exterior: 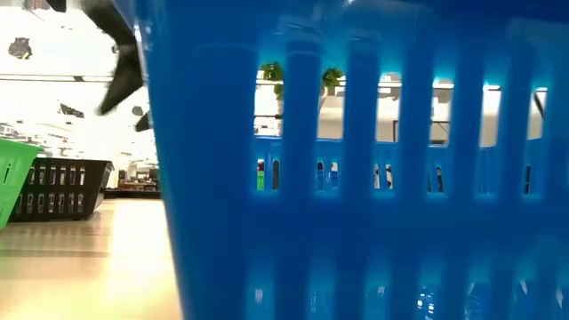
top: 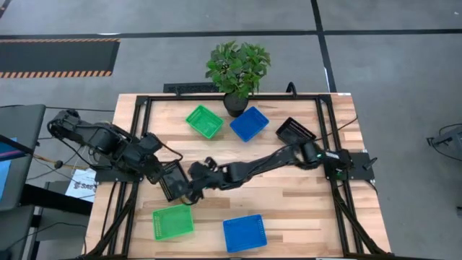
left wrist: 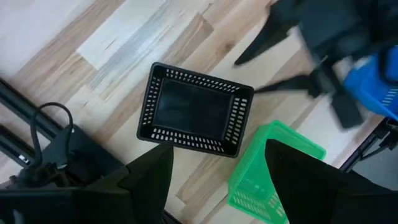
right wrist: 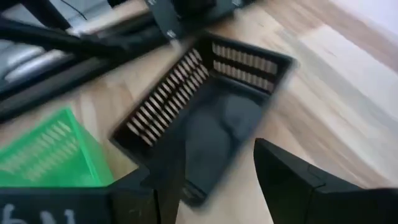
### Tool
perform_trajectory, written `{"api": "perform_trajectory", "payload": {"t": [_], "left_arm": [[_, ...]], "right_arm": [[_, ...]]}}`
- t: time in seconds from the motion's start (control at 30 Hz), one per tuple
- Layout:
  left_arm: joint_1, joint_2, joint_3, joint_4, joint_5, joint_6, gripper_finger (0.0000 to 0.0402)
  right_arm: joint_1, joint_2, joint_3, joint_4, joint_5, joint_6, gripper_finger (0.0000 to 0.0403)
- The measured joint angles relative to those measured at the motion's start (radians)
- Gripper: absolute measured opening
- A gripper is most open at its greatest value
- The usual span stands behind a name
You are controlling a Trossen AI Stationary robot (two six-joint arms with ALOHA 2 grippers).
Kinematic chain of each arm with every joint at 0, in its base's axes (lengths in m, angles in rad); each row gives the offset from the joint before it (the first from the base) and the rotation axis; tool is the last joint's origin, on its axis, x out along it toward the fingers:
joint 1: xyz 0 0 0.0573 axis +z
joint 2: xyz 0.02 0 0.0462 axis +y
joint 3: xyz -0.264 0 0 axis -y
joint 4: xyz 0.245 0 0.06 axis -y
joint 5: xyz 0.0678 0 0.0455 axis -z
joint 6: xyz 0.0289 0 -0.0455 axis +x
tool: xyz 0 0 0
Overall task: Stack baskets by color
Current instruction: Stack the bottom black basket on the top black basket
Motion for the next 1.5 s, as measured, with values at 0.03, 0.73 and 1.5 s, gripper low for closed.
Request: {"api": "perform_trajectory", "payload": {"t": [0.03, 0.73, 1.5], "left_arm": [[-0.007, 0.001, 0.000, 0.001, -0.004, 0.000, 0.0242], [-0.107, 0.001, 0.000, 0.000, -0.086, 0.002, 0.0242], [-0.108, -0.008, 0.000, 0.001, -0.209, 0.021, 0.0242]], "right_arm": [[-0.001, 0.031, 0.046, -0.004, 0.000, 0.004, 0.0209], [-0.022, 0.224, 0.333, -0.424, 0.004, 0.131, 0.0172], [-0.026, -0.076, 0.335, -0.676, 0.078, -0.634, 0.0169]]}}
